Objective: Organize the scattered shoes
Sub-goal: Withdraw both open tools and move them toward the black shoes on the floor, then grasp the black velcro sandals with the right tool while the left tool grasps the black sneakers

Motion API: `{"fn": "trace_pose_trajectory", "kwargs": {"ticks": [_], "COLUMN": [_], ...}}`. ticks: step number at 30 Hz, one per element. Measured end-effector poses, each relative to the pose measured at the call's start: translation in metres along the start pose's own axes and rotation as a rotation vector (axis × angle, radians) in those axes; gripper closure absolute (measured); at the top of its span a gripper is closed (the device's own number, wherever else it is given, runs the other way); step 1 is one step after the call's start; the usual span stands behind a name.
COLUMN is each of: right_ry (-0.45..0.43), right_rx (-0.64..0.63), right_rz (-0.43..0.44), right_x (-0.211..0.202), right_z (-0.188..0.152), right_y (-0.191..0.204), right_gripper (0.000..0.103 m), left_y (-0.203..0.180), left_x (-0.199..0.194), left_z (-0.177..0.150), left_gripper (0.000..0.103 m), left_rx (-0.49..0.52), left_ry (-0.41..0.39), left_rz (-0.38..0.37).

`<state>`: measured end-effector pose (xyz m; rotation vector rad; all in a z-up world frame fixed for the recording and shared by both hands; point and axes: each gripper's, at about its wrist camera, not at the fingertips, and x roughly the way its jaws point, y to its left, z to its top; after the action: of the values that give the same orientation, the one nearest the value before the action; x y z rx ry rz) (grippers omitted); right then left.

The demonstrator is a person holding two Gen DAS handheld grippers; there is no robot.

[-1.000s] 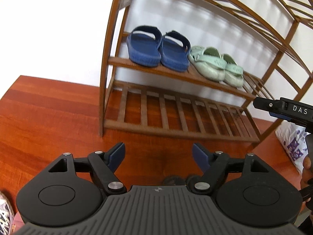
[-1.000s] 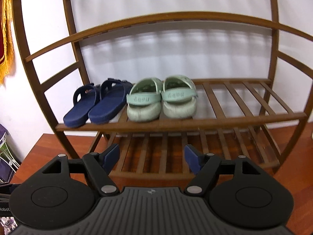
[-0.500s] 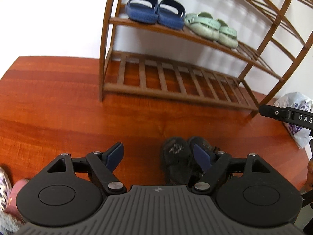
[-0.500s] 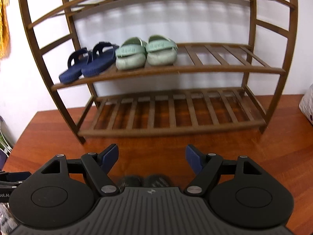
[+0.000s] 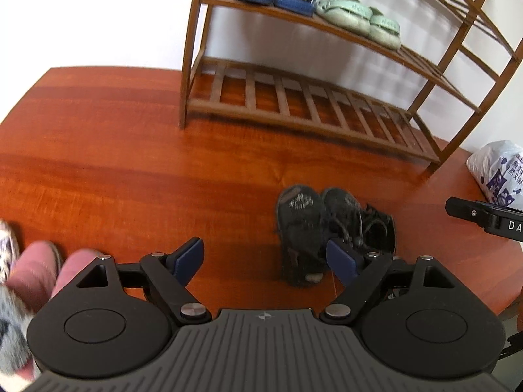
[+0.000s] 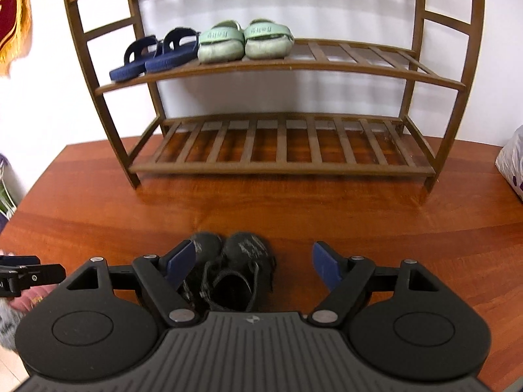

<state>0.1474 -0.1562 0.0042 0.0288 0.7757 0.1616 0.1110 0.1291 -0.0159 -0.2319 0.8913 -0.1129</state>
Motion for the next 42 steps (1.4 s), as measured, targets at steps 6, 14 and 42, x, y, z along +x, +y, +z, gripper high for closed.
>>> {"fn": "trace_pose_trajectory", "kwargs": {"ticks": [6, 14, 42], "right_ry": [0.032, 0.098, 0.221], "right_rx": [0.004, 0.031, 0.118], "right_rz": [-0.015, -0.043, -0.086], "right_x": [-0.009, -0.018, 0.008], "right_z": [-0.033, -0.083, -0.156], "right_y": [-0.018, -0.043, -0.067], "right_gripper": [0.019, 0.019, 0.027], "left_y": [-0.016, -0.043, -0.079], "left_x": [0.002, 0.01, 0.041], "left_z": [-0.015, -0.024, -0.007], "left_gripper": [0.018, 0.017, 0.017], "left_rx": [0.018, 0.07, 0.177], "left_ry": [0.012, 0.032, 0.099], "left_rz": [0.0, -0.021, -0.025]}}
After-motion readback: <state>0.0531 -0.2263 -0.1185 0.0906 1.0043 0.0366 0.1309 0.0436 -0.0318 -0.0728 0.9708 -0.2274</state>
